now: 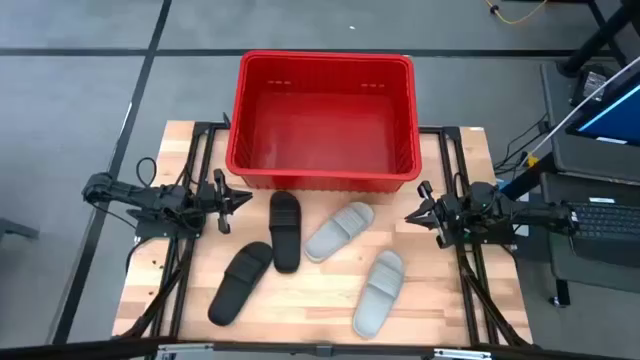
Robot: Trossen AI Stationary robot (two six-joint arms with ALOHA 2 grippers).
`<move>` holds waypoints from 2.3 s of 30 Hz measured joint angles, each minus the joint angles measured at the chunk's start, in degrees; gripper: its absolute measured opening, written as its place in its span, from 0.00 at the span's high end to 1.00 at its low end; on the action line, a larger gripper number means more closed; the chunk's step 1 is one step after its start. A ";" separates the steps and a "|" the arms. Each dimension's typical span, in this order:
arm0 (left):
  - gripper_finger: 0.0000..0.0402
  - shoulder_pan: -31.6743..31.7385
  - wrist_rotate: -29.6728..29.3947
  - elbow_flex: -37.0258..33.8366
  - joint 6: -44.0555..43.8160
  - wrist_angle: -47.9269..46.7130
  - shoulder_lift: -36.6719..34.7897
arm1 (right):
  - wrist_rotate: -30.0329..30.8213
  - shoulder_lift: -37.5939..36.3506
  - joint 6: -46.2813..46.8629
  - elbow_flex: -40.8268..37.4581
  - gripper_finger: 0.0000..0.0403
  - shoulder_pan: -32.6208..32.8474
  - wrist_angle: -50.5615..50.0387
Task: Pick and place slides into bin
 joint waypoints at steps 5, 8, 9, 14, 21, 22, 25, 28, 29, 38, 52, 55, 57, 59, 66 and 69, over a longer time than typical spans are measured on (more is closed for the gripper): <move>0.92 0.00 0.00 0.00 0.01 0.00 0.00 | -0.01 0.00 0.01 0.00 0.92 0.00 0.02; 0.92 0.01 -0.01 -0.01 0.01 0.00 -0.01 | -0.02 0.00 -0.02 0.00 0.92 0.02 0.02; 0.92 0.00 0.00 0.00 0.01 0.00 -0.01 | -0.01 0.00 -0.02 0.00 0.92 0.01 0.01; 0.92 0.01 0.00 0.00 0.01 0.00 -0.01 | 0.00 0.00 -0.02 -0.01 0.92 0.01 0.01; 0.92 0.00 0.00 -0.01 0.01 0.00 -0.01 | -0.02 0.00 0.00 0.00 0.92 0.02 0.00; 0.92 0.01 0.01 0.01 0.01 0.00 -0.01 | 0.00 0.00 -0.04 -0.02 0.92 0.02 0.00; 0.92 0.00 0.00 0.00 0.00 0.00 -0.01 | 0.00 0.00 0.02 0.00 0.92 0.01 0.01; 0.92 0.01 -0.01 0.00 0.01 0.00 -0.01 | 0.00 0.00 -0.04 -0.01 0.92 0.01 0.01; 0.92 0.00 -0.01 0.00 0.01 0.00 -0.01 | -0.01 0.00 -0.01 -0.02 0.92 0.02 0.02; 0.92 0.01 -0.01 -0.01 0.01 0.00 -0.01 | -0.02 0.00 -0.04 0.00 0.92 0.00 0.02; 0.92 -0.01 0.01 0.01 0.01 0.00 0.01 | -0.01 0.00 -0.04 -0.02 0.92 0.00 0.02; 0.92 0.00 0.01 0.00 0.01 0.00 0.00 | 0.00 0.00 0.02 0.00 0.92 0.02 0.02; 0.92 0.00 0.00 0.01 0.01 0.00 -0.01 | 0.00 0.00 -0.03 0.00 0.92 0.00 0.01; 0.92 -0.01 0.01 0.00 0.01 0.00 -0.01 | -0.02 0.00 -0.02 0.00 0.92 0.02 0.02; 0.92 0.00 0.01 -0.01 0.01 0.00 0.00 | 5.17 -0.02 -2.67 0.00 0.92 0.00 4.85; 0.92 0.00 0.01 0.00 0.01 0.00 0.00 | 5.07 -0.02 0.32 0.00 0.92 0.00 6.00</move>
